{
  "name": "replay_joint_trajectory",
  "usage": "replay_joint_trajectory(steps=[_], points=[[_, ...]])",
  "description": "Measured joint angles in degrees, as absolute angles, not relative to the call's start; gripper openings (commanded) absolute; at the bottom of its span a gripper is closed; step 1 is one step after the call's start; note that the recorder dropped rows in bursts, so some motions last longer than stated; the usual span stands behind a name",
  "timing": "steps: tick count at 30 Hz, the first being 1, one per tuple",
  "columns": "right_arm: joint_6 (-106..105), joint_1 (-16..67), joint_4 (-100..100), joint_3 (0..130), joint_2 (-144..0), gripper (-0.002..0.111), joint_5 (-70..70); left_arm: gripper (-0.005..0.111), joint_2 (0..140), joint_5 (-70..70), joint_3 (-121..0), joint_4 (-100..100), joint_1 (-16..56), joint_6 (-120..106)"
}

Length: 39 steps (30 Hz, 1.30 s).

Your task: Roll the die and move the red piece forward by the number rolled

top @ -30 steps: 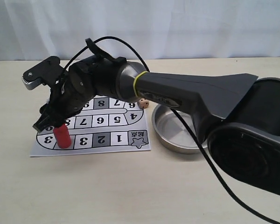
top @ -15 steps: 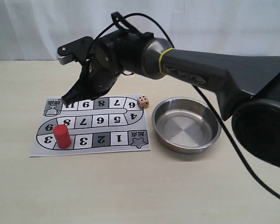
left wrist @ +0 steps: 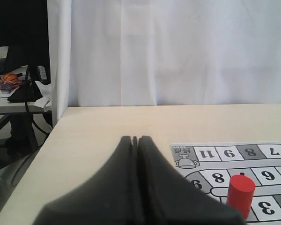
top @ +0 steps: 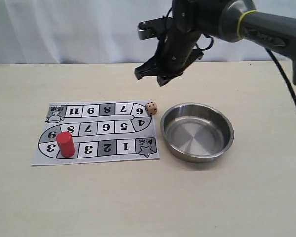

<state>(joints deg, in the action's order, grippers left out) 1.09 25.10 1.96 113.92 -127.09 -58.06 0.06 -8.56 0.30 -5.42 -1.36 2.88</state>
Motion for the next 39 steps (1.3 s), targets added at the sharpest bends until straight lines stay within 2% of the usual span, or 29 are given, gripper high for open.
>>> replay_joint_trajectory(steps=[10,22,31,39], points=[[0.00,12.56,-1.89,111.77,-127.09,0.004,-63.06,0.000,0.06,-8.56,0.30,-5.42,-1.36,2.88],[-2.11,3.76,-1.89,106.07,-126.29,0.004,-64.33,0.000,0.06,-8.56,0.30,-5.42,-1.36,2.88],[-8.03,1.43,-1.89,95.87,-120.32,0.004,-59.81,0.000,0.06,-8.56,0.30,-5.42,-1.36,2.88],[-8.14,1.43,-0.87,82.33,-106.96,0.004,-55.49,0.000,0.06,-8.56,0.30,-5.42,-1.36,2.88]])
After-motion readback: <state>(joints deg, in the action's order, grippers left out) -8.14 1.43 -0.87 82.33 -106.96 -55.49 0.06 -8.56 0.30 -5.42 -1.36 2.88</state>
